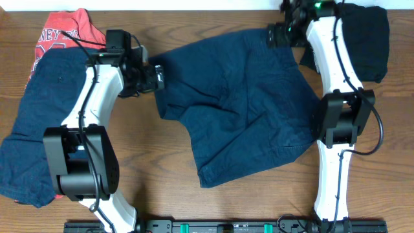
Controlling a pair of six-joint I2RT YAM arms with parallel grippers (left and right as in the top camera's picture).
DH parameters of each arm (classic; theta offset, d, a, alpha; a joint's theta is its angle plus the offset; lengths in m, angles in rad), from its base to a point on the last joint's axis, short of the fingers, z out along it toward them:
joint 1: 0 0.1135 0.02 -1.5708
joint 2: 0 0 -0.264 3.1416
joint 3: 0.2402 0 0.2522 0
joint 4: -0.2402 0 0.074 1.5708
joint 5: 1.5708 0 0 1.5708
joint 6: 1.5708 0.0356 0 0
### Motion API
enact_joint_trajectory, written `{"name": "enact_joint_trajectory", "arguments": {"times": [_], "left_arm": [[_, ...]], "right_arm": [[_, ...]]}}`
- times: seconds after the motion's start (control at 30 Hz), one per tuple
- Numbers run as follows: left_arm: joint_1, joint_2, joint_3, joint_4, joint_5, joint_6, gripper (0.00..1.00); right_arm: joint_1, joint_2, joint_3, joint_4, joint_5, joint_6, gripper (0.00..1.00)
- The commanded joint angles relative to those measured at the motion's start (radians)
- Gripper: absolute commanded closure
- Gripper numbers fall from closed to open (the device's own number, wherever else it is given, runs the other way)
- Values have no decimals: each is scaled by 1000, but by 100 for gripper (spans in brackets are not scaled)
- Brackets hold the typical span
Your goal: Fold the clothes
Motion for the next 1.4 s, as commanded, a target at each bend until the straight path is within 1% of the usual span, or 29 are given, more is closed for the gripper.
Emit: {"name": "enact_joint_trajectory", "arguments": {"times": [0.0,0.13,0.2,0.27,0.37,0.5,0.57,0.77,0.93,0.97,1.03,1.07,1.1,1.13,1.17,1.2,1.37], "left_arm": [[-53,-3,-7,-56,126,109,2],[-135,-3,-7,-183,127,218,2],[-172,-3,-9,-235,127,253,2],[-205,-3,-18,-268,127,256,2],[-235,-3,-40,-276,127,232,2],[-252,-3,-107,-206,127,140,1],[-252,-3,-147,-153,123,108,4],[-252,-3,-234,48,121,-12,8],[-252,-3,-240,125,80,-66,18],[-252,-3,-240,130,59,-72,21],[-251,-3,-240,130,31,-72,34],[-251,-3,-240,127,24,-72,37],[-251,-3,-240,124,24,-72,52],[-251,-3,-240,119,25,-72,72],[-251,-3,-240,110,25,-72,86],[-251,-3,-239,98,25,-72,94],[-243,-37,-238,-21,8,-71,94]], "right_arm": [[2,-10,87,-55,-43,-52,7],[0,-10,105,-77,-42,-78,7],[-2,-9,105,-83,-42,-78,7],[-2,-9,105,-84,-42,-78,7],[-1,-9,105,-84,-42,-78,7],[-1,-9,105,-92,-42,-78,7],[-2,-9,105,-93,-42,-78,8],[0,-9,105,-95,-42,-92,7],[0,-9,105,-96,-42,-92,7],[0,-9,105,-95,-42,-92,7],[0,-9,105,-95,-42,-92,8],[0,-9,105,-95,-42,-92,8],[0,-9,105,-95,-42,-92,8],[0,-9,105,-95,-42,-92,8],[0,-9,105,-95,-42,-92,8],[0,-9,105,-95,-42,-92,8],[0,-9,105,-95,-42,-92,8]]}}
